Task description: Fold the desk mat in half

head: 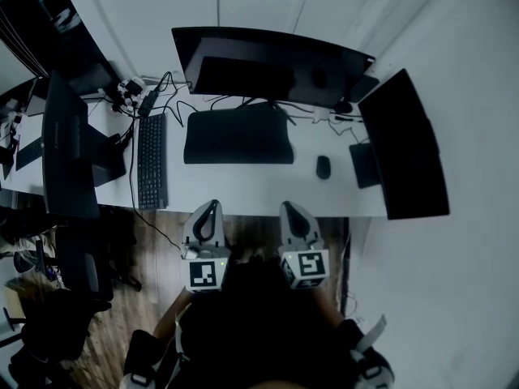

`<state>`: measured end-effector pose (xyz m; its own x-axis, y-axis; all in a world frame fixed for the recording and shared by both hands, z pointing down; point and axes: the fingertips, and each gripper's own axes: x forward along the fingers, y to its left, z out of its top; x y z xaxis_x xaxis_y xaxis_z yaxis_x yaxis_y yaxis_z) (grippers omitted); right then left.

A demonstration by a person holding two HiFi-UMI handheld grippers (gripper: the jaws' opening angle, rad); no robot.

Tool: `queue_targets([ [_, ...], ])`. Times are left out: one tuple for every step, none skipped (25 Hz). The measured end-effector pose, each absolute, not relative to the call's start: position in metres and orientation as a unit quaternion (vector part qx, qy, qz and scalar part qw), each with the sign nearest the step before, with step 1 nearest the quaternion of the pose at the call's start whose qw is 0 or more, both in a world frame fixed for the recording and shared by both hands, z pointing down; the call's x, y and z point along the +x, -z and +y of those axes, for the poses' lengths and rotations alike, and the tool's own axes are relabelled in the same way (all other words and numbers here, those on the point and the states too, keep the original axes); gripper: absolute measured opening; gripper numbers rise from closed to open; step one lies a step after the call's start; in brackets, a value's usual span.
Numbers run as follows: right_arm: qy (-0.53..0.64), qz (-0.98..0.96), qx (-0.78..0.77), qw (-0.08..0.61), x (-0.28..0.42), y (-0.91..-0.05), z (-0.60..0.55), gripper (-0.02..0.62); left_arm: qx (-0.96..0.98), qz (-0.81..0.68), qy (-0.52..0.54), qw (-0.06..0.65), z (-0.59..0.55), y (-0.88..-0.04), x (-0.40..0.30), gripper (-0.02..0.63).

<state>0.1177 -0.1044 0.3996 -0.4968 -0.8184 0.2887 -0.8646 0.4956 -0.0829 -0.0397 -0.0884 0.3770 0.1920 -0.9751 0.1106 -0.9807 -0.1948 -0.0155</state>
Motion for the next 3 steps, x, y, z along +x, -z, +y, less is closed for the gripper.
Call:
queue_targets([
  [-0.109, -0.858, 0.490, 0.106, 0.1171, -0.3996, -0.1044, 0.006, 0.771, -0.634, -0.048, 0.030, -0.0887, -0.3770, -0.0399, 0.008],
  [-0.109, -0.858, 0.490, 0.106, 0.1165, -0.3995, -0.1043, 0.006, 0.771, -0.634, -0.050, 0.030, -0.0888, -0.3772, -0.0403, 0.006],
  [-0.110, -0.858, 0.490, 0.107, 0.1159, -0.3994, -0.1042, 0.006, 0.771, -0.634, -0.051, 0.030, -0.0889, -0.3775, -0.0407, 0.006],
])
